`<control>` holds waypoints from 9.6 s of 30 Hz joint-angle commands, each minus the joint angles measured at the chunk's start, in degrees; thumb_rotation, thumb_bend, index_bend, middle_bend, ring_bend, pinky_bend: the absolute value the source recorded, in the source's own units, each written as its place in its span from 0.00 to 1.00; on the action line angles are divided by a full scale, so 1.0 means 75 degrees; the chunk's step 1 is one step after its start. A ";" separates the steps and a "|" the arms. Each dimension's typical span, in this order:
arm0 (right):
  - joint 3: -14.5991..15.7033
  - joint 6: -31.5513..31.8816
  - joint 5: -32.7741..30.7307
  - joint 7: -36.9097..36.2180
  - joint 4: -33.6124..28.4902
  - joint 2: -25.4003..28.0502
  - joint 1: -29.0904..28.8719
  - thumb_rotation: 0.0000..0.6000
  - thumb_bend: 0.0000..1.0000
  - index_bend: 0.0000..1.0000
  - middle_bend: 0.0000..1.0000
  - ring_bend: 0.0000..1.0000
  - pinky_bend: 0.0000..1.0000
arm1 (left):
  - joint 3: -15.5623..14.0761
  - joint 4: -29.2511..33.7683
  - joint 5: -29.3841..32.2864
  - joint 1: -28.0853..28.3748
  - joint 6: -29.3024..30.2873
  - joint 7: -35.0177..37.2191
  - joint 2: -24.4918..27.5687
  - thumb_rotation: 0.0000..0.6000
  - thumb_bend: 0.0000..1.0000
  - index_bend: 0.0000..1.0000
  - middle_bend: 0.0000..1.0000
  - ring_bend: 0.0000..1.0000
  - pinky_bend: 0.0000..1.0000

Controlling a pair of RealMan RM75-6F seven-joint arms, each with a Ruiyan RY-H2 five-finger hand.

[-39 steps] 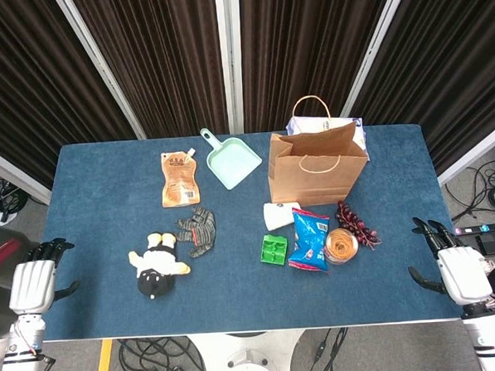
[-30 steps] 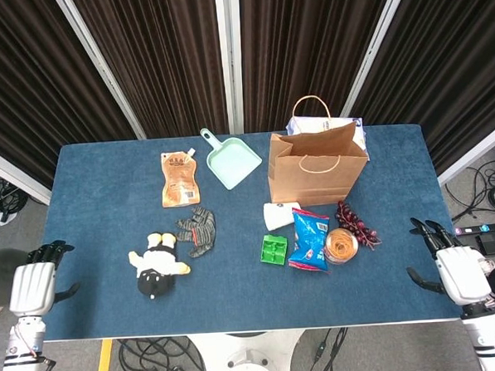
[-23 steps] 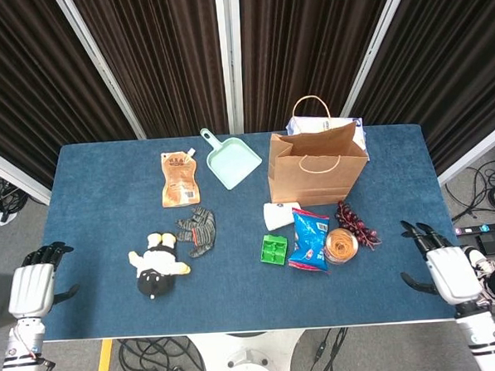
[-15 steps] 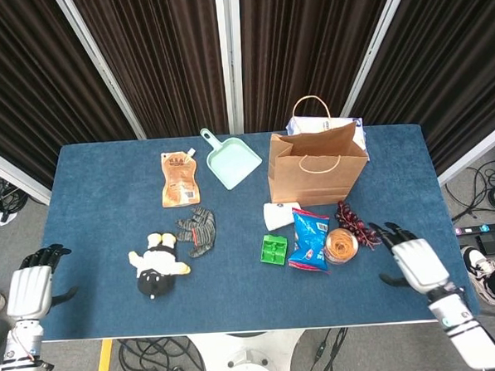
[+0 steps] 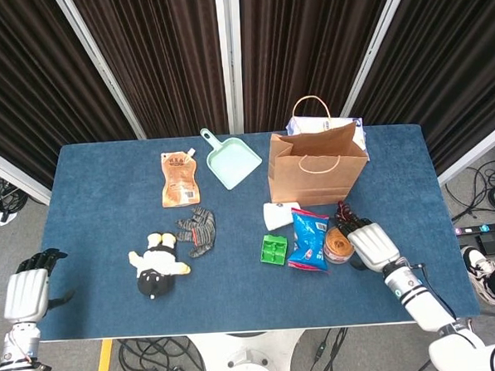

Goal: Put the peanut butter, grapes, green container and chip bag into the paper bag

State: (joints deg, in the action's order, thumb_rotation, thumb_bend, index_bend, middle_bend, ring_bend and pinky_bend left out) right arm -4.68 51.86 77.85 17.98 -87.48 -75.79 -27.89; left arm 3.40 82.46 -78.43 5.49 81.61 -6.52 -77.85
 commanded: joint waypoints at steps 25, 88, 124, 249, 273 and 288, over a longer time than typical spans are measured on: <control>0.0255 -0.0074 -0.0152 -0.0802 0.0144 0.0089 -0.0180 1.00 0.12 0.00 0.12 0.00 0.17 | 0.0007 0.0100 0.0042 -0.0013 -0.0084 -0.0001 0.0089 1.00 0.08 0.35 0.34 0.26 0.28; -0.1636 0.0385 0.2221 -0.6982 -0.2473 0.5000 -0.1117 1.00 0.32 0.33 0.45 0.27 0.40 | -0.0007 0.0112 -0.0065 -0.0173 0.0027 0.0267 0.0183 1.00 0.08 0.35 0.34 0.26 0.28; -0.1896 -0.0808 -0.1863 -0.2191 0.0673 0.1879 -0.3262 1.00 0.32 0.33 0.44 0.27 0.35 | -0.0037 0.0332 0.0114 -0.0135 -0.0188 0.0132 0.0254 1.00 0.08 0.35 0.34 0.26 0.28; 0.0233 0.0982 0.0811 -0.3278 0.1868 0.0131 -0.0470 1.00 0.51 0.59 0.54 0.41 0.67 | -0.0022 0.0168 -0.0013 0.0022 -0.0280 0.0314 0.0155 1.00 0.08 0.35 0.34 0.26 0.28; -0.2172 0.1483 -0.0145 -0.5382 -0.0430 0.2579 -0.1834 1.00 0.48 0.57 0.55 0.41 0.61 | -0.0070 0.0266 -0.0053 -0.0051 -0.0158 0.0341 0.0196 1.00 0.08 0.35 0.34 0.26 0.28; -0.2171 -0.0236 0.0454 -0.8000 -0.0082 0.2874 -0.2380 1.00 0.48 0.55 0.55 0.41 0.58 | -0.0059 0.0135 0.0071 -0.0076 -0.0253 0.0442 0.0148 1.00 0.08 0.35 0.34 0.26 0.28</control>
State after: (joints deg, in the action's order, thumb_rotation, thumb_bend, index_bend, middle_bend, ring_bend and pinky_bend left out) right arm -22.35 52.85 74.95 -32.60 -87.44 -56.85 -45.93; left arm 2.97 83.52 -77.93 4.89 79.78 -3.19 -76.74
